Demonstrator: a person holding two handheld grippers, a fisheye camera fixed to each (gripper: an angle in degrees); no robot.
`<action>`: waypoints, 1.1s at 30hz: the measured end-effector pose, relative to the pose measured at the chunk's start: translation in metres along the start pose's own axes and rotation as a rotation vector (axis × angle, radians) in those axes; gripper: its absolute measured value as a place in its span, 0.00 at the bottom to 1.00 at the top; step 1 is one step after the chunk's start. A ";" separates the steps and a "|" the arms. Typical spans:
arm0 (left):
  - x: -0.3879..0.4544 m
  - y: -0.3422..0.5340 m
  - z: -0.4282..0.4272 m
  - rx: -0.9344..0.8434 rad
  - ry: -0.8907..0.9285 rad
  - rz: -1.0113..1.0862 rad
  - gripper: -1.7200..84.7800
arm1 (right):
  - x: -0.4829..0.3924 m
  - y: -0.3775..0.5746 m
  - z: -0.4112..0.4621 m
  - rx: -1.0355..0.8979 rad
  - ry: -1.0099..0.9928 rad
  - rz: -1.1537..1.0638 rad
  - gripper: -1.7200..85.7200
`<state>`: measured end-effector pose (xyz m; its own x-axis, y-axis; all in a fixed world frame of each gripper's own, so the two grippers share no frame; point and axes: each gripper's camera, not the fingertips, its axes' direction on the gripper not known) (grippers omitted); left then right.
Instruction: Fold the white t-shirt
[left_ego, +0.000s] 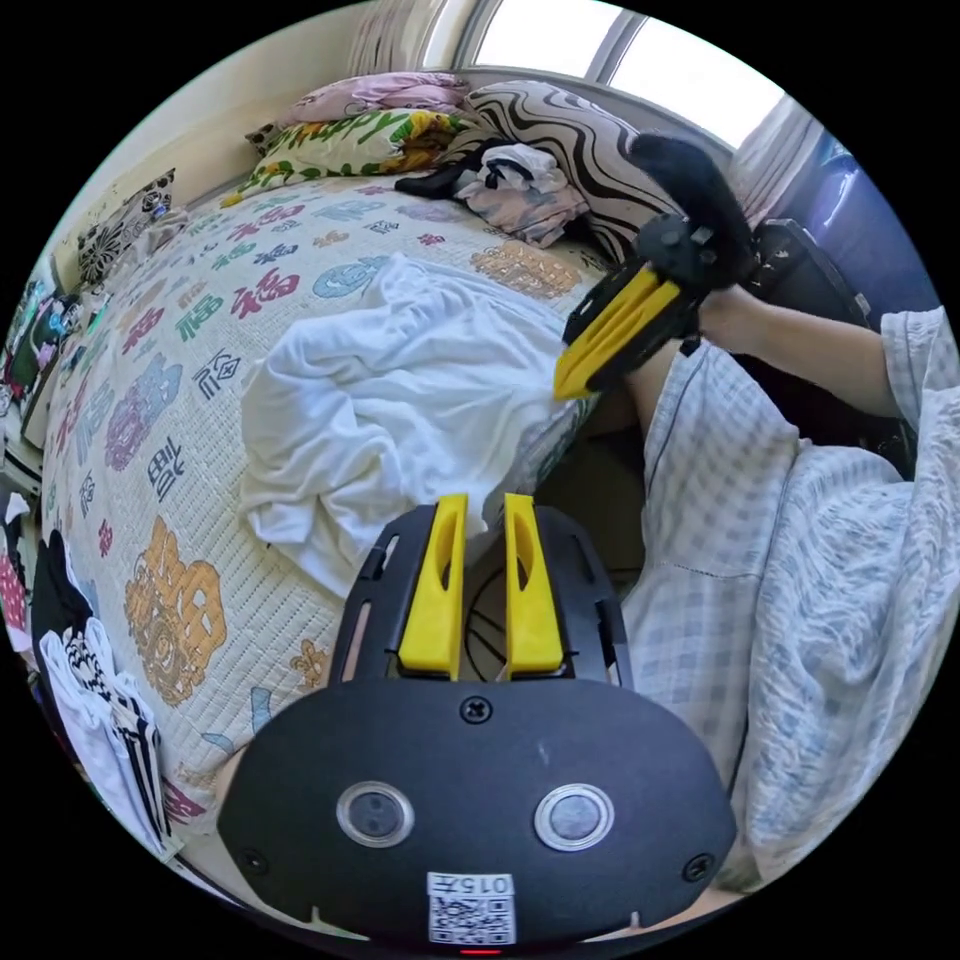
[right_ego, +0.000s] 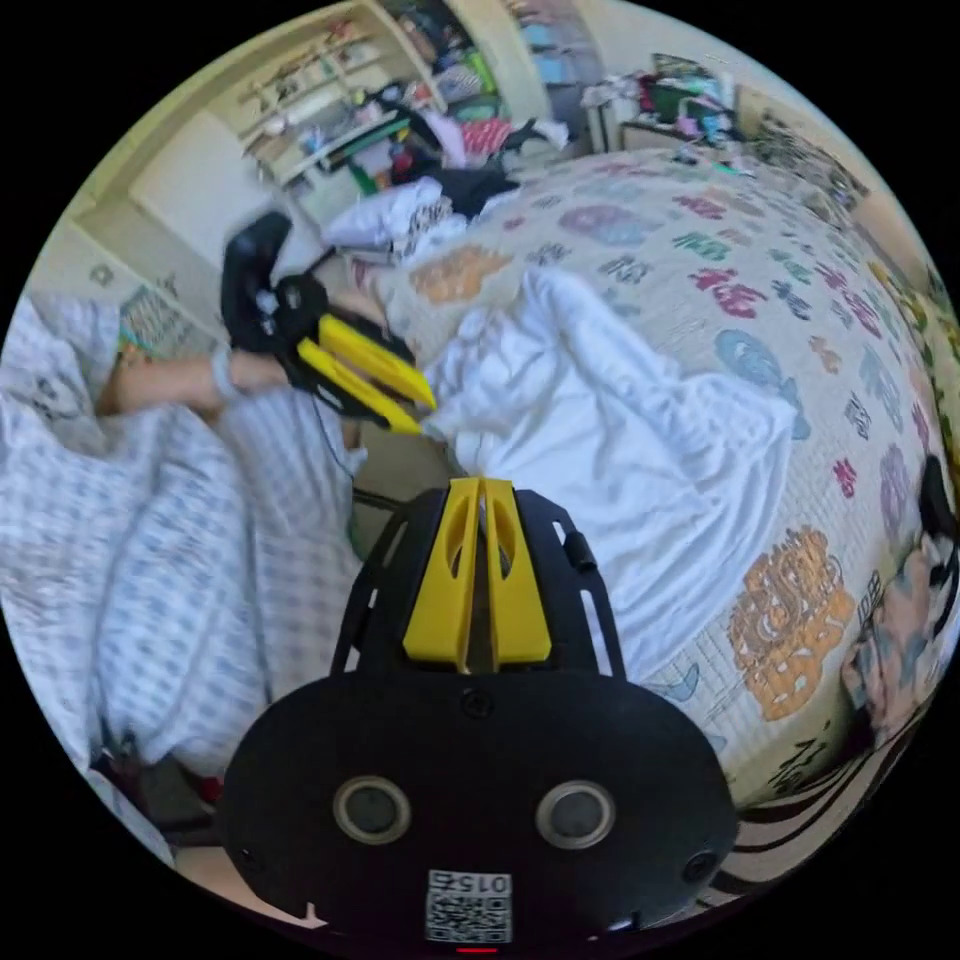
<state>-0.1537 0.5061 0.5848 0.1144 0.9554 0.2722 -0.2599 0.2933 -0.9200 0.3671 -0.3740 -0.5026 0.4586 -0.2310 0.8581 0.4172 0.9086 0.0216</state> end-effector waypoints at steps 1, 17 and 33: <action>0.006 0.002 0.002 0.032 -0.017 0.010 0.12 | 0.001 0.003 -0.013 0.043 -0.017 0.029 0.02; 0.083 0.023 0.039 0.218 -0.574 -0.045 0.04 | -0.029 0.044 -0.160 0.386 -0.140 0.185 0.02; 0.012 -0.009 -0.212 0.533 -0.333 -0.037 0.03 | -0.085 0.063 -0.292 0.615 0.020 0.056 0.04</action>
<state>0.0531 0.5077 0.5366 -0.1497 0.8786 0.4534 -0.7136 0.2214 -0.6646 0.5835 -0.3986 -0.7234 0.4842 -0.1783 0.8566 -0.1336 0.9525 0.2738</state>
